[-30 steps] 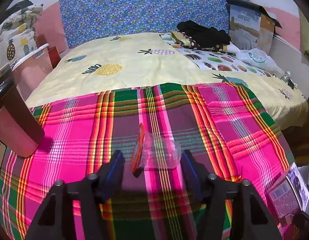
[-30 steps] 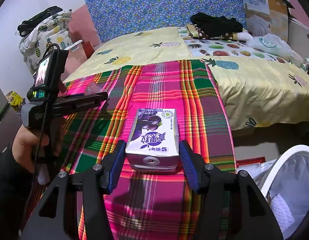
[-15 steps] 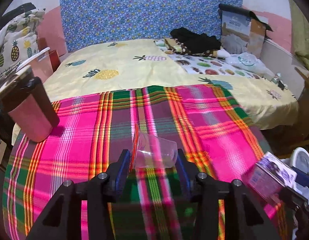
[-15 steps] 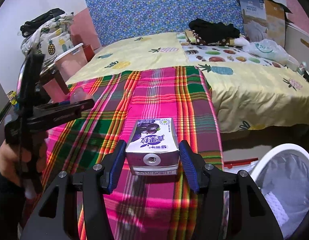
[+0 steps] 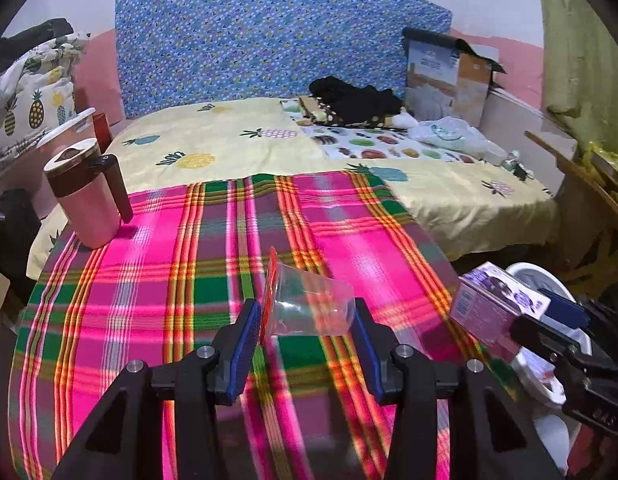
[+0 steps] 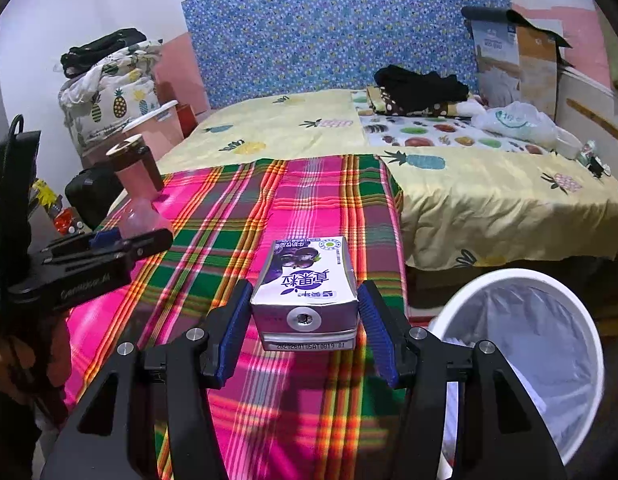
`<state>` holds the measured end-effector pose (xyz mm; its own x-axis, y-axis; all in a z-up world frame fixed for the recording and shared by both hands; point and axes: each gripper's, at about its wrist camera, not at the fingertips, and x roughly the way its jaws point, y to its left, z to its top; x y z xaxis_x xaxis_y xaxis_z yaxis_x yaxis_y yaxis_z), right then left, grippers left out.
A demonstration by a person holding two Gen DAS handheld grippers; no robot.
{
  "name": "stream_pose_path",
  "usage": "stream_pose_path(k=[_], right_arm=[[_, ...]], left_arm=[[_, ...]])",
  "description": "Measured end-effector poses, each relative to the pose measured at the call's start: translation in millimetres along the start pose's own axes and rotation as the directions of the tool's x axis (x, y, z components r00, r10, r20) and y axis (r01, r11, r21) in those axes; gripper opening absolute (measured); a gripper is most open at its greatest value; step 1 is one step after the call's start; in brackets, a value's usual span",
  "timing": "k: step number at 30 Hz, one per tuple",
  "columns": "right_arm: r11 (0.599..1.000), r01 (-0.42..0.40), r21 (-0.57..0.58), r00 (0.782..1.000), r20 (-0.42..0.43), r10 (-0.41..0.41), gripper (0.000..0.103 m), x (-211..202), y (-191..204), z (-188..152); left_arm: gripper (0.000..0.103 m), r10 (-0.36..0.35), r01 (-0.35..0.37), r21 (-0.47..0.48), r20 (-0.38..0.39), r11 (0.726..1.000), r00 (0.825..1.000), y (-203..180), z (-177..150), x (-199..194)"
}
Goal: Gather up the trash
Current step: 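Carry the clear cup and purple carton over the white bin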
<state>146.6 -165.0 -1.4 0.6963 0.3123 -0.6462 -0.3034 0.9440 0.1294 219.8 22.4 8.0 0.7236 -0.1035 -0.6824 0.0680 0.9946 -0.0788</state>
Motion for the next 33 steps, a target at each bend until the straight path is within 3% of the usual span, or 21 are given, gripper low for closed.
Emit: stream_pose_path(k=[15, 33], right_arm=[[1.0, 0.013, -0.007, 0.999, 0.05, -0.012, 0.055, -43, -2, -20], [0.999, 0.027, 0.029, 0.998, 0.057, -0.029, 0.055, -56, -16, -36]], left_arm=[[0.046, -0.026, 0.026, -0.012, 0.039, 1.0, 0.999, -38, -46, -70], [0.046, -0.072, 0.071, 0.006, 0.039, 0.997, 0.997, -64, -61, -84]])
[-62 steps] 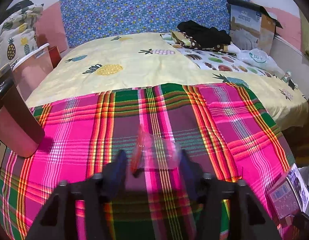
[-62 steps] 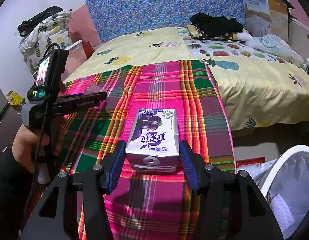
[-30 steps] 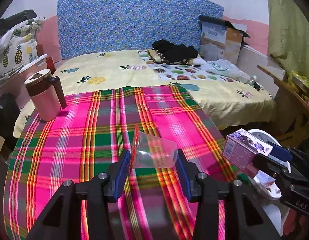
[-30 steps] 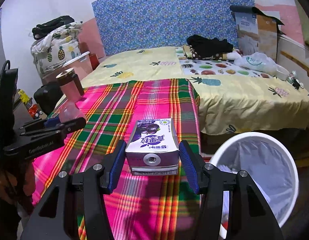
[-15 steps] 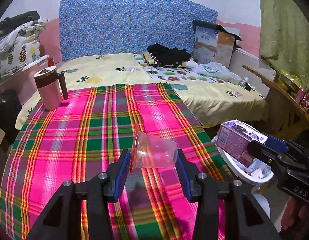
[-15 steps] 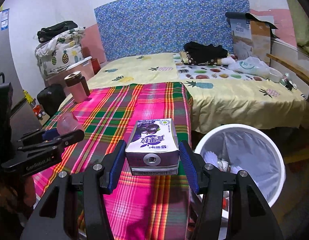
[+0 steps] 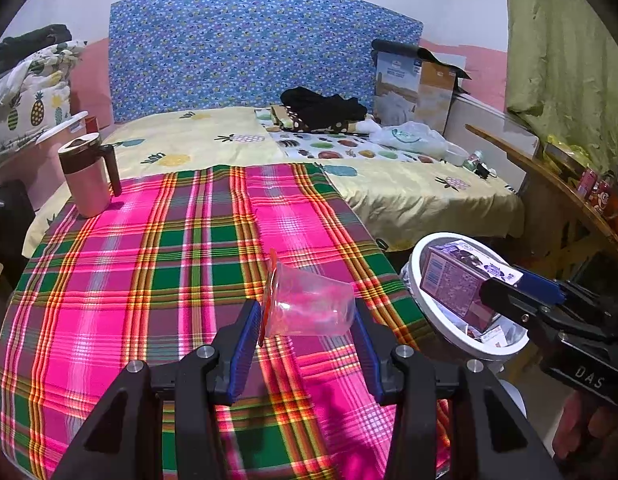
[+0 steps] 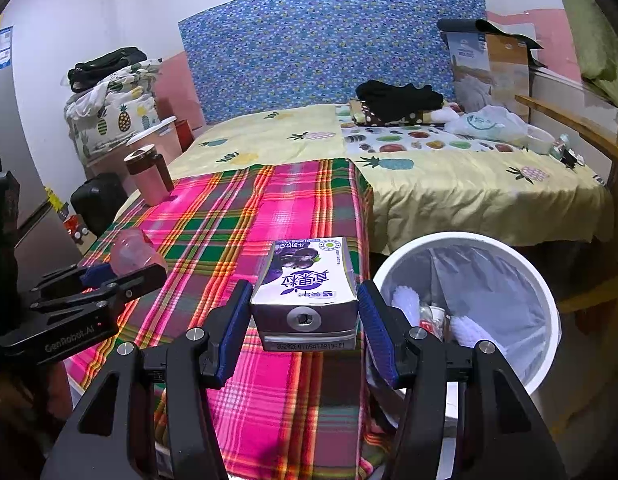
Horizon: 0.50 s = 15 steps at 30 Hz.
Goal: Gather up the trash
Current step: 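Carry the clear cup and purple carton over the white bin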
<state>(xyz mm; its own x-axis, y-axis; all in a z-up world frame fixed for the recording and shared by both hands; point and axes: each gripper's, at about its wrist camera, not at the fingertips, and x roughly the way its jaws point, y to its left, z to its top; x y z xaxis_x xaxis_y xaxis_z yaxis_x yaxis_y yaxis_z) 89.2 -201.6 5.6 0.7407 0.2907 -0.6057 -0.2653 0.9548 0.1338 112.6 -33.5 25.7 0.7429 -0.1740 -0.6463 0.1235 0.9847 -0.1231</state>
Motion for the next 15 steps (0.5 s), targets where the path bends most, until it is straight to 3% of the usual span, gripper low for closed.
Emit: stream_pose_path(k=[15], right_arm=[[0.996, 0.055, 0.065, 0.998, 0.002, -0.055, 0.055, -9, -34, -7]], left_arm=[[0.046, -0.074, 0.076, 0.052, -0.029, 0.996, 0.997, -41, 6, 25]])
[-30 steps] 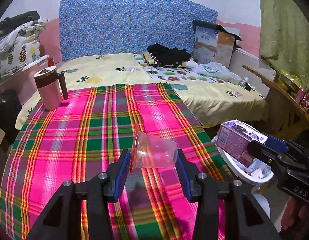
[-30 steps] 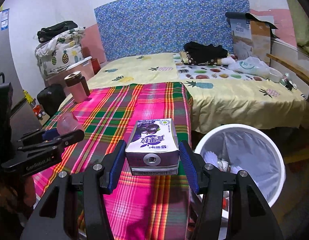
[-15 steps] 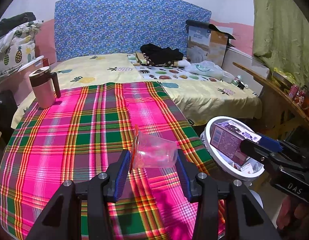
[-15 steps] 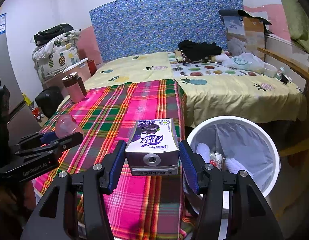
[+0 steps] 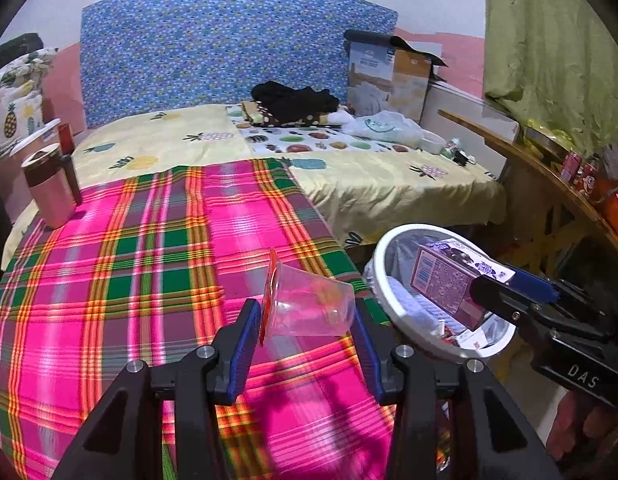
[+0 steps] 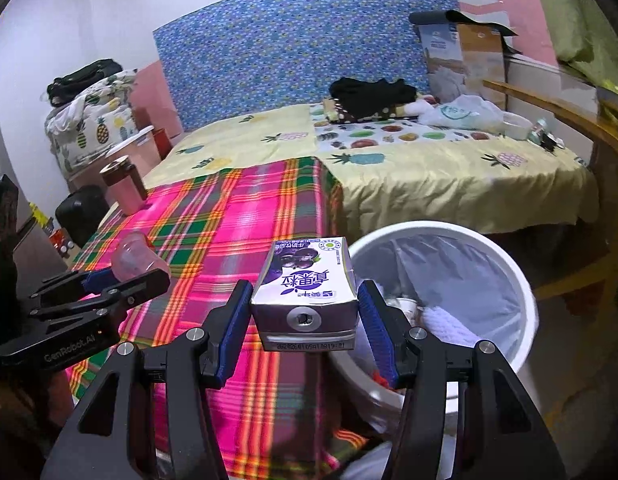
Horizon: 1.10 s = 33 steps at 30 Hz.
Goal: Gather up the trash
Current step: 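Carry the clear cup and purple carton over the white bin, then open both grippers to drop the cup and carton into the bin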
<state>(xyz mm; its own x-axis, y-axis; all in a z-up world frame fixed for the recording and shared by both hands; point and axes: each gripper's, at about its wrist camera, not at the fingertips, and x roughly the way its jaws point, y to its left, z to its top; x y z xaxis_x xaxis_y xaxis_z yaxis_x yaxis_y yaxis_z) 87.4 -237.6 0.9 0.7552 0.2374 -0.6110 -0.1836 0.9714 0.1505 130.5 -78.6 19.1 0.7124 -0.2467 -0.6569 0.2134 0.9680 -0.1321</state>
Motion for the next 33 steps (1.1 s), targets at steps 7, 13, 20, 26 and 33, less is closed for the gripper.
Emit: stream_pose_path(k=[7, 13, 20, 26, 33], right_arm=[[0.998, 0.045, 0.048, 0.999, -0.006, -0.045, 0.056, -5, -25, -5], [0.993, 0.084, 0.088, 0.996, -0.017, -0.083, 0.056, -6, -47, -9], [0.985, 0.117, 0.123, 0.993, -0.039, -0.113, 0.056, -3, -67, -13], [0.98, 0.136, 0.148, 0.99, -0.068, -0.127, 0.056, 1, -80, -18], [0.973, 0.153, 0.172, 0.985, -0.112, -0.135, 0.056, 8, -95, -24]], left_arm=[[0.046, -0.061, 0.062, 0.042, -0.026, 0.997, 0.998, -30, 2, 21], [0.046, -0.109, 0.112, 0.074, -0.049, 0.991, 0.993, -53, 5, 39], [0.046, -0.156, 0.164, 0.102, -0.081, 0.981, 0.984, -75, 7, 59], [0.046, -0.195, 0.209, 0.127, -0.115, 0.97, 0.974, -93, 8, 80], [0.046, -0.236, 0.26, 0.148, -0.162, 0.954, 0.958, -111, 7, 107]])
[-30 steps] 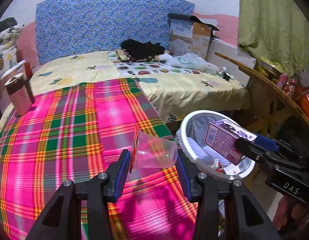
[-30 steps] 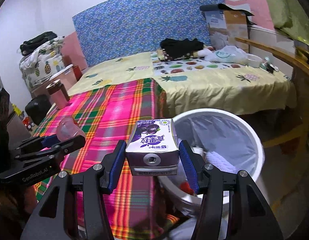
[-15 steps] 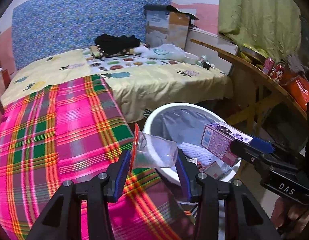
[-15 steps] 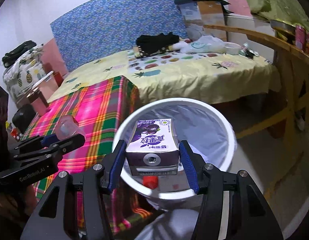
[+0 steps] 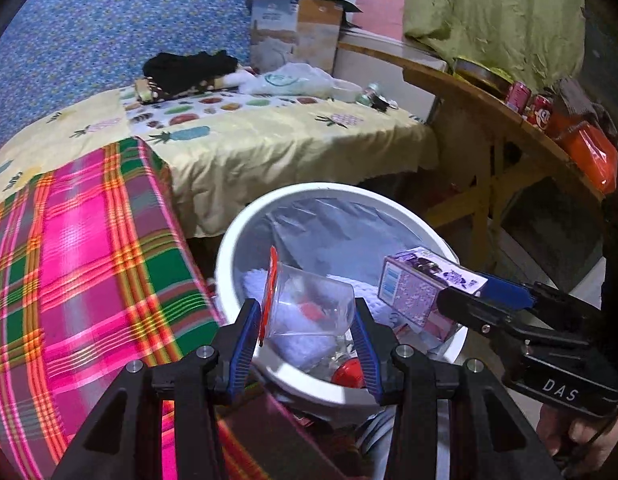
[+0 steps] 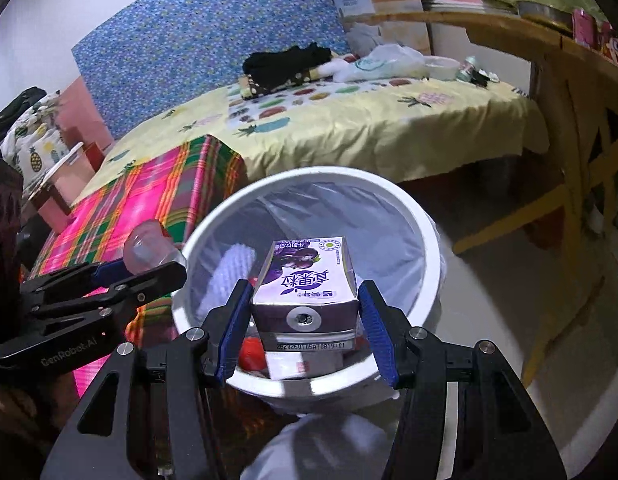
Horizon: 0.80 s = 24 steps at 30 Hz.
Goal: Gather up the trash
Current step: 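Open both grippers to drop the cup and carton into the bin, then withdraw both open grippers up from the bin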
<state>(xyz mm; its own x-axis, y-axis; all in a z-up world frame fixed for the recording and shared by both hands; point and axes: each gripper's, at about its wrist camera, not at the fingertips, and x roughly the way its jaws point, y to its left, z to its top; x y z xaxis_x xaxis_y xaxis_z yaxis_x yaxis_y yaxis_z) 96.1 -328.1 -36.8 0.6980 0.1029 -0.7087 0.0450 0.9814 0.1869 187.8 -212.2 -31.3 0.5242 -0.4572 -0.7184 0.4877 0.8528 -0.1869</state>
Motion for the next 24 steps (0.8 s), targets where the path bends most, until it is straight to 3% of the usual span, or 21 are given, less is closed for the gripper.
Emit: stream_pose_path(k=[4, 10, 24], right_arm=[[1.0, 0.001, 0.012, 0.999, -0.037, -0.001, 0.056, 8, -7, -1], [1.0, 0.004, 0.021, 0.999, -0.047, -0.003, 0.056, 10, -13, -2], [1.0, -0.017, -0.006, 1.0, 0.018, 0.017, 0.058, -3, -10, 5]], left_arm=[[0.046, -0.015, 0.015, -0.004, -0.01, 1.0, 1.0, 0, 2, 11], [0.055, -0.018, 0.018, -0.006, 0.0, 1.0, 1.0, 0, 6, 15], [0.06, -0.003, 0.004, -0.021, 0.024, 1.0, 1.0, 5, 0, 1]])
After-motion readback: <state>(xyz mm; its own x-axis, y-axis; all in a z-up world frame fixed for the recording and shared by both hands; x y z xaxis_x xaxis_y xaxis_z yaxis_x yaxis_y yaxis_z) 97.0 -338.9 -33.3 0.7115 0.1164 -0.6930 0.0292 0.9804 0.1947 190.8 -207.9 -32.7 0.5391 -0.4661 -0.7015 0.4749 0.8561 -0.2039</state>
